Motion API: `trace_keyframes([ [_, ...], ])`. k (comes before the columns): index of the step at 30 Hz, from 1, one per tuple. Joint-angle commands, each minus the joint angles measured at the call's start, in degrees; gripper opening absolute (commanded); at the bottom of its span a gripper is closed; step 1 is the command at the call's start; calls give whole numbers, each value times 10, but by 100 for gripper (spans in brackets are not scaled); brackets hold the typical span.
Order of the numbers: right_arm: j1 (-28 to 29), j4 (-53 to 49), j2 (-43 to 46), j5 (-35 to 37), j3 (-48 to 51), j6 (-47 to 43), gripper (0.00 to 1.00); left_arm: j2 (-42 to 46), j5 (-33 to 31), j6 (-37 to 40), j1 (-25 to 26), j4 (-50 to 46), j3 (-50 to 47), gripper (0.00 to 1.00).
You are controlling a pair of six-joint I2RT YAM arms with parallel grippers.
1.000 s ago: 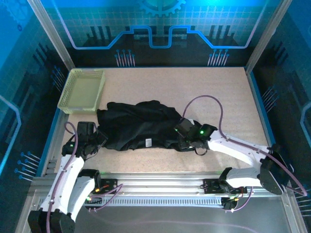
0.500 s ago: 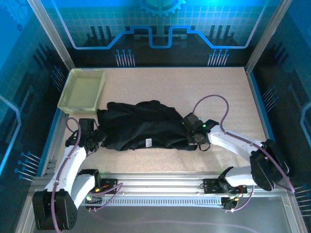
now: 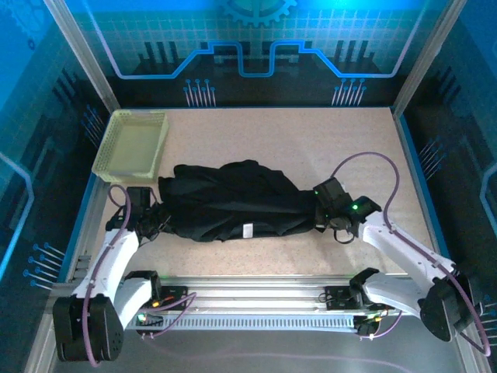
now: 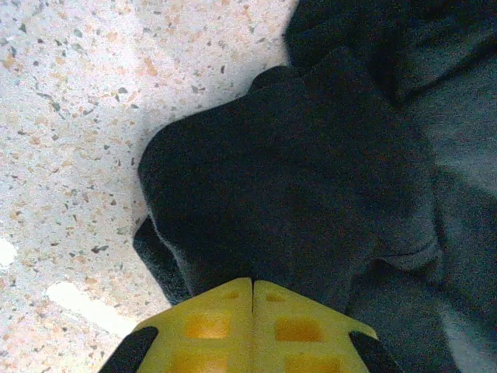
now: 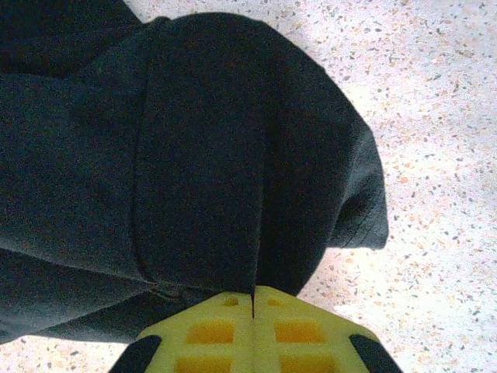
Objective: Fold the inside-out t-shirt
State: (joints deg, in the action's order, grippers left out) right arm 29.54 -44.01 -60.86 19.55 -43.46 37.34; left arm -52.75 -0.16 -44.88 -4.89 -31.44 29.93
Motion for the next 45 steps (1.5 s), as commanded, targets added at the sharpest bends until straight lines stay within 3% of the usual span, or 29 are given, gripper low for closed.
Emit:
trace_keyframes([
  [1,-12,-36,34,22,-33,-21,0,42,4,17,-6,-25,65,0],
  [11,-27,-100,116,20,-168,-73,0,38,-31,79,-6,-96,286,0],
  [16,-27,-96,136,-44,-259,-112,0,9,-66,87,-7,-113,425,0],
  [20,-14,-79,132,-120,-311,-117,0,-53,-86,88,-22,-130,590,0],
  [23,41,-72,110,-123,-326,-111,0,-120,-65,87,-24,-144,742,0],
  [26,151,-57,94,-66,-323,-114,0,-197,-38,83,-24,-159,893,0],
  [32,337,1,21,-7,-303,-103,0,-390,102,43,-22,-139,1161,0],
  [35,397,34,-20,15,-310,-104,0,-472,133,9,-15,-126,1281,0],
  [39,412,104,-61,-30,-297,-91,0,-486,136,-8,8,-38,1257,0],
  [45,392,147,-60,-25,-224,-25,0,-537,85,88,161,-10,1253,0],
])
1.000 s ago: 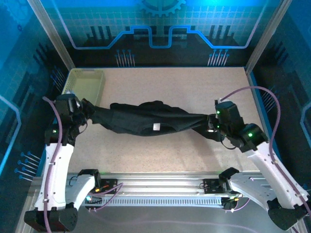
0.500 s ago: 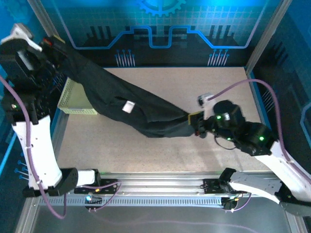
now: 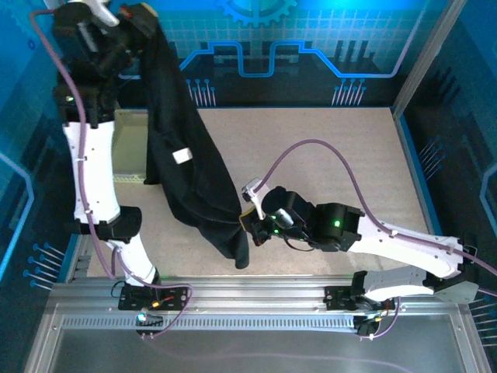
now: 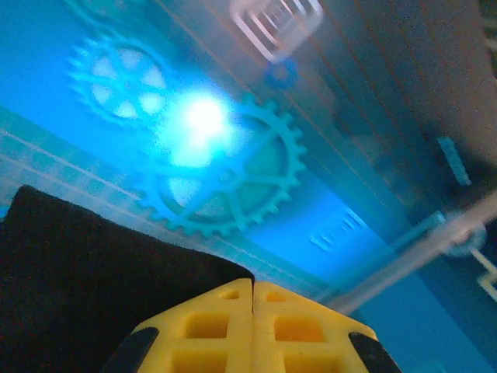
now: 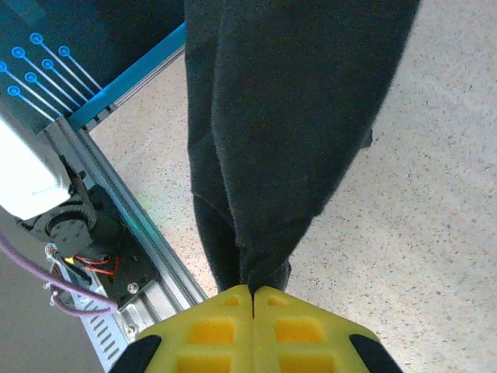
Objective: Fold the inside-out t-shirt
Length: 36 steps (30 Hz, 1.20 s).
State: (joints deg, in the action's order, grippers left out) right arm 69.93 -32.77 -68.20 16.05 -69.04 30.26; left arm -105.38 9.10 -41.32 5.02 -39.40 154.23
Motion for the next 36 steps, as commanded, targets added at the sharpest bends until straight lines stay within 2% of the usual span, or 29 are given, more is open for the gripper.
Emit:
trace_keyframes([
  [1,-24,33,26,12,57,67,0,-28,-15,71,91,69,9,0],
  [5,-94,-52,85,49,151,192,0,-112,-21,81,176,86,-16,0],
  [9,-163,-121,168,45,267,311,0,-224,-25,76,255,102,-2,0],
  [11,-190,-129,210,28,313,335,7,-294,-22,62,286,100,35,0],
  [12,-202,-137,227,23,327,347,20,-329,-16,53,299,110,47,8],
  [13,-212,-151,238,24,336,358,33,-357,-10,44,309,124,48,22],
  [14,-219,-167,245,29,338,362,44,-374,-8,44,317,131,48,30],
  [16,-240,-196,247,49,325,345,58,-397,-19,66,328,115,51,49],
  [17,-253,-206,243,55,314,328,60,-396,-34,74,327,100,50,61],
  [19,-291,-197,219,53,282,262,62,-378,-60,96,315,47,48,73],
  [22,-351,-160,145,27,231,158,62,-313,-105,123,285,-44,6,83],
  [25,-416,-106,56,-14,190,87,59,-202,-169,139,251,-90,-151,91],
  [27,-449,-60,1,-40,154,62,58,-115,-209,129,220,-66,-308,92],
  [30,-486,-17,-100,-57,91,33,58,-14,-216,102,151,-1,-517,92],
  [33,-512,-2,-207,-78,13,18,56,12,-211,93,86,27,-610,89],
  [36,-516,-6,-311,-88,-69,9,54,-4,-207,102,56,39,-632,89],
])
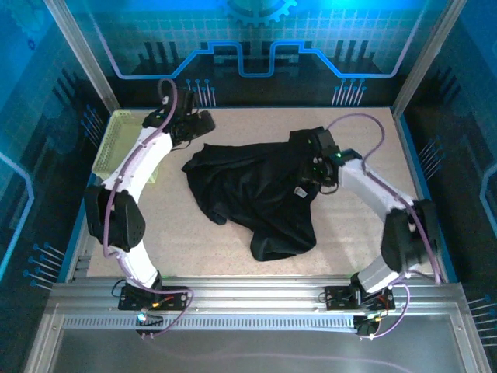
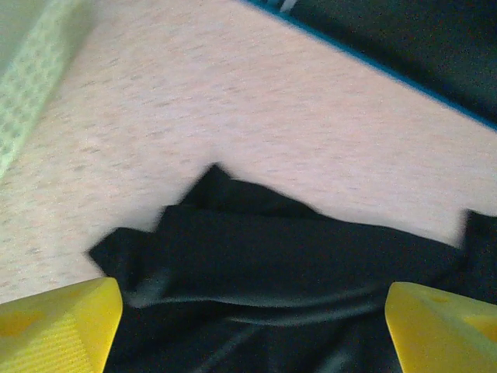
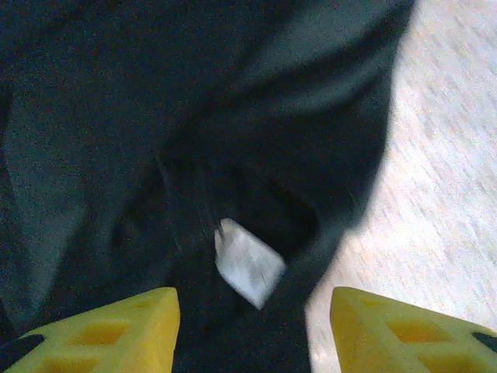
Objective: Fold the inside-out t-shirt
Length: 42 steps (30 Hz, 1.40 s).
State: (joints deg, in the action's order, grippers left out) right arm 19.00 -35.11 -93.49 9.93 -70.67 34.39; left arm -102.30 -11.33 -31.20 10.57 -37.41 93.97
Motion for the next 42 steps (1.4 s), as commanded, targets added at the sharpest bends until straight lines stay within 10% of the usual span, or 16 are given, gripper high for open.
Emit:
trace_keyframes([
  [1,-6,14,-87,-26,-77,-35,54,-48,-3,2,-4,19,-26,89],
  [15,-22,-28,-251,19,-182,-26,55,-150,-9,18,-14,23,0,87],
  [23,-35,-33,-273,7,-186,-29,40,-199,24,26,-18,10,27,56],
  [32,-53,-16,-181,7,-124,-44,0,-184,60,12,-53,15,19,2],
  [42,-109,2,-7,-35,11,-60,0,-78,129,-19,-122,89,-81,0],
])
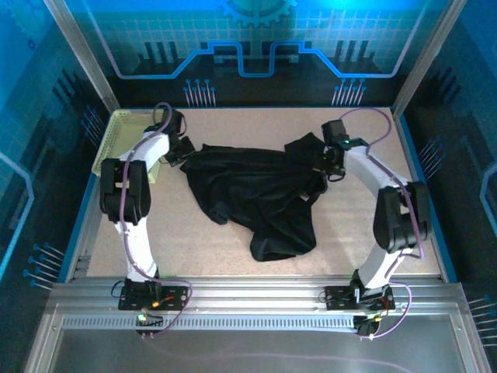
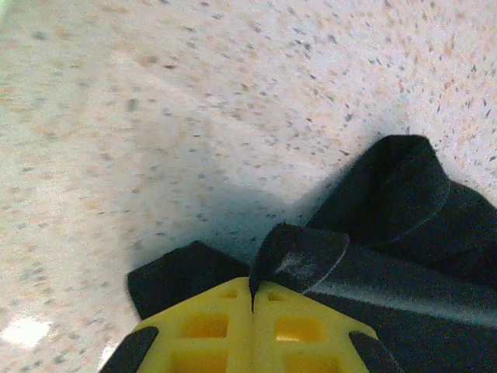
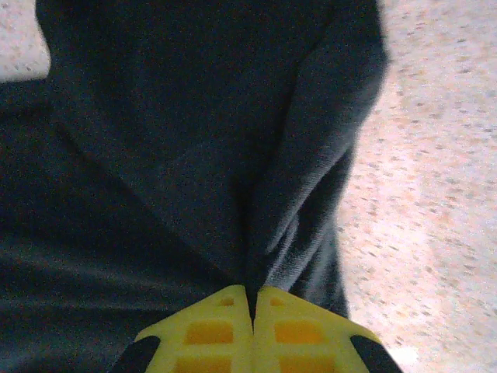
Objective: Fold the inside-out t-shirt
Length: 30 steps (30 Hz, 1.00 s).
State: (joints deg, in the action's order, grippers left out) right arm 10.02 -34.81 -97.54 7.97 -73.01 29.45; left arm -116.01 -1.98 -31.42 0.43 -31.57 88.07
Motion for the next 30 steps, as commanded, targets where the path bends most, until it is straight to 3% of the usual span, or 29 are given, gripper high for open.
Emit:
trace_keyframes([
  [1,-24,0,53,-15,48,-11,0,82,47,-22,-28,48,-40,0],
  [8,-70,-19,214,1,142,4,0,266,99,-74,-70,132,-166,0],
  [11,-75,-45,264,0,185,23,0,344,68,-92,-73,132,-228,0],
  [14,-60,-62,285,-31,248,48,0,389,56,-133,-73,127,-317,0],
  [16,-28,-61,287,-44,291,66,0,400,82,-154,-73,152,-396,0],
  [20,10,-90,283,3,315,97,0,403,77,-147,-74,145,-478,0],
  [21,8,-104,284,26,311,98,6,411,68,-141,-75,145,-493,0],
  [24,3,-132,287,104,278,89,38,435,40,-133,-77,139,-518,0],
  [25,3,-120,284,113,262,72,44,441,35,-131,-76,136,-520,0],
  [30,11,-45,197,91,124,4,59,442,35,-126,-77,139,-506,0],
])
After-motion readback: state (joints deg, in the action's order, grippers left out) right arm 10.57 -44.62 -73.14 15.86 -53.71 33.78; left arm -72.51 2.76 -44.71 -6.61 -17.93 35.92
